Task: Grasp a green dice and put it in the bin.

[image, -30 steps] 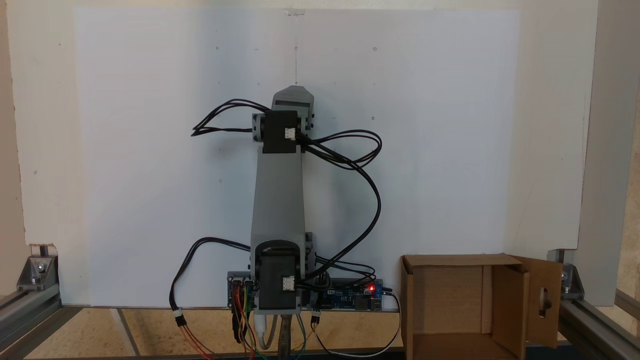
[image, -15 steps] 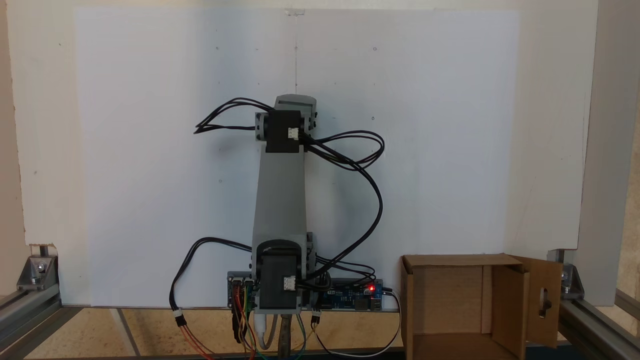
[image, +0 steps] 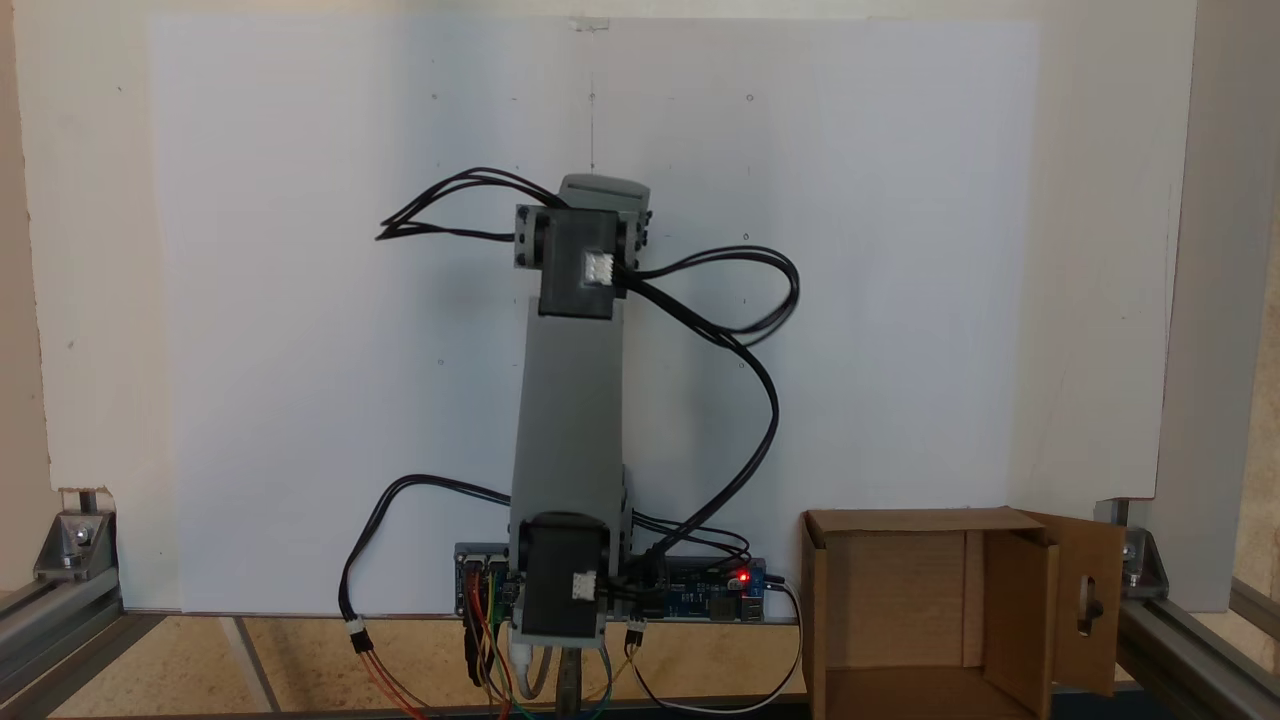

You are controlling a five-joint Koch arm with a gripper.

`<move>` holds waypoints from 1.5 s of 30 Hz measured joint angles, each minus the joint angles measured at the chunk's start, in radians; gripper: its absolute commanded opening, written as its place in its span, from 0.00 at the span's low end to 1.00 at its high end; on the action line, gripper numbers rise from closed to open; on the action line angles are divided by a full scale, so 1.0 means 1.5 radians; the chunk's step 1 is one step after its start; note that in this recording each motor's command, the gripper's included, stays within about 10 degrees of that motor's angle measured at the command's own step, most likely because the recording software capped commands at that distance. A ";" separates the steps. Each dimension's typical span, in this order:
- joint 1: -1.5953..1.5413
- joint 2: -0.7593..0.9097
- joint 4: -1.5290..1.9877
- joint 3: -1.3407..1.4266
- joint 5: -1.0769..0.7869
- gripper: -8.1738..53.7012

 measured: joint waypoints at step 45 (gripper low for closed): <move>1.266 -0.111 -0.009 -0.213 -0.395 0.32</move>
